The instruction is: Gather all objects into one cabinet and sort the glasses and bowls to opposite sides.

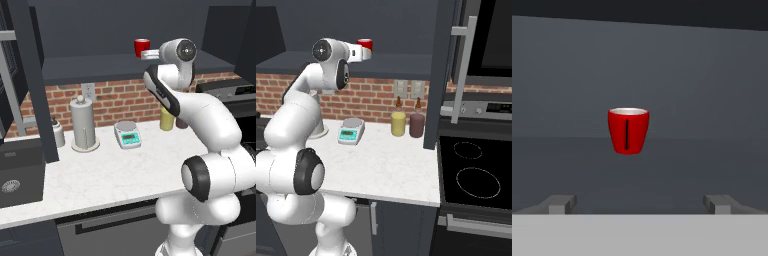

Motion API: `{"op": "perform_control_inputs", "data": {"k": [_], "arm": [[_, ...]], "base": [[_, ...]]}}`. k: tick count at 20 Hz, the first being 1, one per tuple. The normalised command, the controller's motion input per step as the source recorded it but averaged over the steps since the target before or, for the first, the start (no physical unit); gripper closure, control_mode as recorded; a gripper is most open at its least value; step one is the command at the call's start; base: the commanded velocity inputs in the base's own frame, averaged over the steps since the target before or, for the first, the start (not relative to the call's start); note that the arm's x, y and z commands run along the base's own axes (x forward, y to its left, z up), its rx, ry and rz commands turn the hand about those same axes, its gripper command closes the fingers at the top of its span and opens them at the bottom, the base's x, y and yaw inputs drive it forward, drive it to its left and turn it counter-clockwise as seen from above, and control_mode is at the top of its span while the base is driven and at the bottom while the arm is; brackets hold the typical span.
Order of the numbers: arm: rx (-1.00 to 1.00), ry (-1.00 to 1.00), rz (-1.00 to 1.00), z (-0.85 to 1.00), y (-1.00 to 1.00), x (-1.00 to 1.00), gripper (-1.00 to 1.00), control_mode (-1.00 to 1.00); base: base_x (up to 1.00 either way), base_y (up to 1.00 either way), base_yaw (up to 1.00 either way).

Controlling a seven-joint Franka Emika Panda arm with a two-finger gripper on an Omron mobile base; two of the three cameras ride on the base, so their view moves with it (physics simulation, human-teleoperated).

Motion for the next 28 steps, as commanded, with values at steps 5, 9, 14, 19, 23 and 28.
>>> {"op": "perform_control_inputs", "data": {"k": [5,9,14,19,23,28], "arm": [[0.00,0.01,0.00,0.00,0.00,0.36,-1.00,-1.00],[0.00,0.02,0.00,0.00,0.03,0.41,-1.00,-1.00],[0.00,0.02,0.00,0.00,0.14,0.49,-1.00,-1.00],[0.00,0.04,0.00,0.00,0.10,0.52,-1.00,-1.00],[0.00,0.06,0.00,0.00,0.08,0.45,-1.00,-1.00],[0.01,0.07,0.00,-0.01,0.00,0.28,-1.00,-1.00]], "base": [[0.00,0.00,0.00],[0.00,0.00,0.00],[0.00,0.00,0.00],[0.00,0.00,0.00],[0.00,0.00,0.00],[0.00,0.00,0.00]]}}
